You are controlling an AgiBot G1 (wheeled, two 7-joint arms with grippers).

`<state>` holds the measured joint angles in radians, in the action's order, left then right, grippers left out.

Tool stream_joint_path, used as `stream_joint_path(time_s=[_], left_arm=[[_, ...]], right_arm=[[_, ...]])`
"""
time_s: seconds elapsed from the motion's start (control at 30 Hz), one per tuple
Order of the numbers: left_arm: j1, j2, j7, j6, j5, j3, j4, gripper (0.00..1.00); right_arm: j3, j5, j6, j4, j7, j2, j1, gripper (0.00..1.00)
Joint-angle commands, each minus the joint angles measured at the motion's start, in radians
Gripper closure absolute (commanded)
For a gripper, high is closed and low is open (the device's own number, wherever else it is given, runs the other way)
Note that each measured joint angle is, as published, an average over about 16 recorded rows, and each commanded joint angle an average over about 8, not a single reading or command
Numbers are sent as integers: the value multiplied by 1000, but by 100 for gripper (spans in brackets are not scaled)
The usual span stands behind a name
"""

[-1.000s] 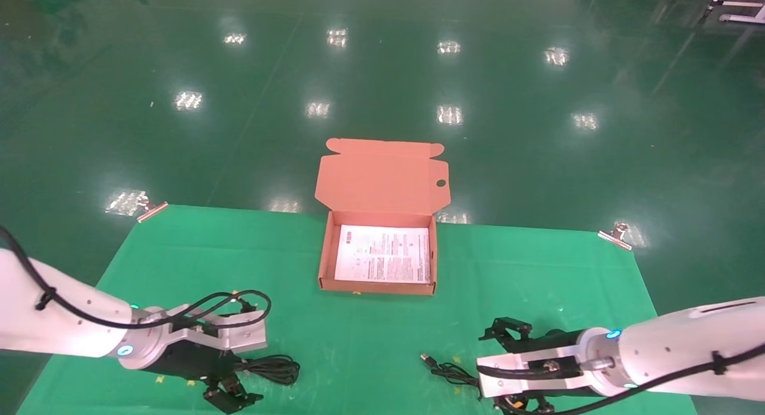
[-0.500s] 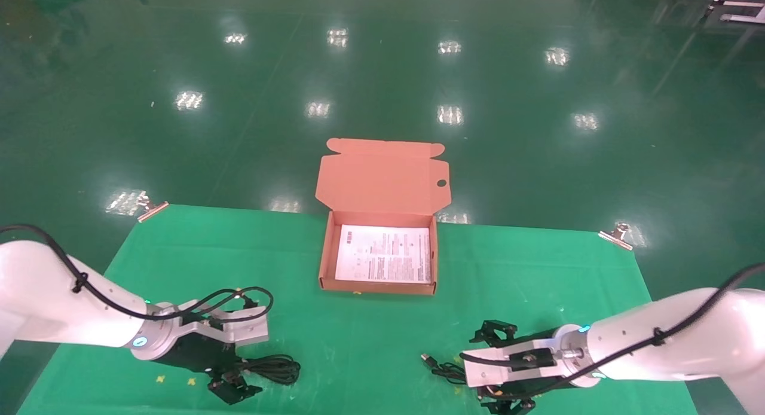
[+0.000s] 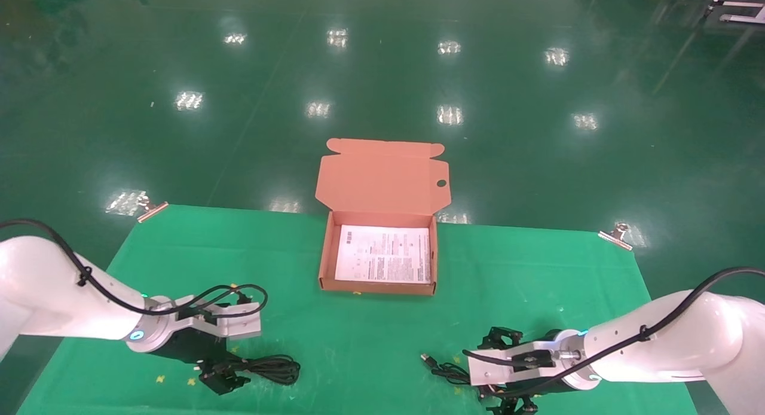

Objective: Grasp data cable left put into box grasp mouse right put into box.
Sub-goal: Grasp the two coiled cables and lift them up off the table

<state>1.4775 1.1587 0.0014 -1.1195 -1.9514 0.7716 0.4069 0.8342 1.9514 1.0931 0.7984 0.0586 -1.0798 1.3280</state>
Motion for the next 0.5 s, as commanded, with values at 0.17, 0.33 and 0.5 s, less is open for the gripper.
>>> stream_joint_path(time_s=[0.17, 0.33, 0.5], left_arm=[[8, 8, 13, 13, -4, 2, -25, 100], [6, 5, 11, 10, -5, 2, -16, 100], [4, 2, 10, 9, -5, 2, -9, 100]], right_arm=[[-2, -3, -11, -39, 2, -11, 2, 100], [-2, -2, -7, -27, 2, -8, 2, 100], [-1, 0, -5, -19, 2, -6, 2, 100]])
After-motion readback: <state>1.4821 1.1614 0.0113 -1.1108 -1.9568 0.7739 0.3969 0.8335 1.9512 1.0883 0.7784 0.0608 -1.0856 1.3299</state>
